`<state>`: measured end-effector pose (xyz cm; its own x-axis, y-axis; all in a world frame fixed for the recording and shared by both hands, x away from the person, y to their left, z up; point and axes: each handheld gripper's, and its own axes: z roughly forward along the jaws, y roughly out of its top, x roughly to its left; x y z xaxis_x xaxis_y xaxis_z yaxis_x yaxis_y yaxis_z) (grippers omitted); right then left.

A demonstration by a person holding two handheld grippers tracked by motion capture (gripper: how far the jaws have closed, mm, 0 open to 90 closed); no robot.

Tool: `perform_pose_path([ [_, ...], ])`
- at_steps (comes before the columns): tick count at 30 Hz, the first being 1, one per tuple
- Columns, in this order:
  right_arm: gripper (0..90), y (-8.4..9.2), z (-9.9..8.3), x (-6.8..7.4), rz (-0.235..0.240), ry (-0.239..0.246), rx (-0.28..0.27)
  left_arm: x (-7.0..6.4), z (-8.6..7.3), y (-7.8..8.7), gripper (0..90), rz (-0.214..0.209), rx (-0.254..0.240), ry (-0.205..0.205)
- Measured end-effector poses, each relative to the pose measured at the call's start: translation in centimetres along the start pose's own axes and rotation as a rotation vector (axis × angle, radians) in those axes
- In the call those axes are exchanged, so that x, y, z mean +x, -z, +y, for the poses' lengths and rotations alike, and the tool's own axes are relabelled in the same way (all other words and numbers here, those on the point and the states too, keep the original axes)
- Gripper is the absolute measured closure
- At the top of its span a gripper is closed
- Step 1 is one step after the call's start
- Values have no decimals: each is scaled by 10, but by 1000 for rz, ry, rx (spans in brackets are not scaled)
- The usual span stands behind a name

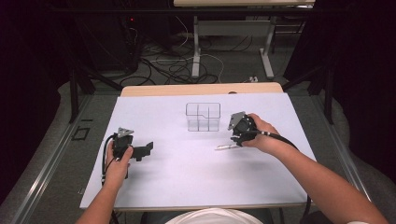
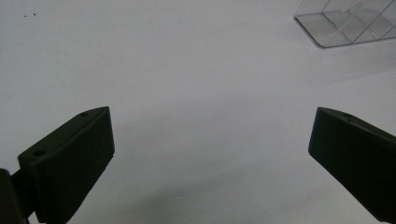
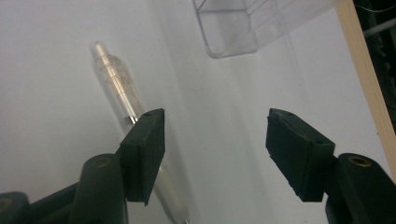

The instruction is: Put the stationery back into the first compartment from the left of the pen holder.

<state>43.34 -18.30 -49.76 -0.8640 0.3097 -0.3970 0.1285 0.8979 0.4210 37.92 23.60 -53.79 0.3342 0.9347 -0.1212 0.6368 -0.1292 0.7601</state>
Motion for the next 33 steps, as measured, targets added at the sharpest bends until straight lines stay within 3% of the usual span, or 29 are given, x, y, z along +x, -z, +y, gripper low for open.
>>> perform_pose_path([
  [1,409,0,0,2,8,46,16,0,0,0,2,1,1,0],
  [2,409,0,0,2,8,46,16,0,0,0,2,4,3,-6],
  [3,424,0,-1,3,15,92,34,0,0,0,2,4,2,-5],
  [4,424,0,-1,3,15,92,34,0,0,0,2,3,3,-1],
  [8,442,0,-3,4,-3,182,31,0,-1,0,2,7,6,-10],
  [13,480,2,-7,4,0,200,22,-1,0,1,2,4,18,-23],
  [16,568,4,-9,6,51,200,72,-1,0,1,2,5,19,-24],
  [18,589,5,-10,7,50,238,95,-1,0,1,2,5,19,-24],
  [24,657,2,-13,10,96,274,139,-1,-1,1,2,3,20,-26],
  [33,681,-8,-18,18,130,312,182,-1,-1,0,2,3,21,-27],
])
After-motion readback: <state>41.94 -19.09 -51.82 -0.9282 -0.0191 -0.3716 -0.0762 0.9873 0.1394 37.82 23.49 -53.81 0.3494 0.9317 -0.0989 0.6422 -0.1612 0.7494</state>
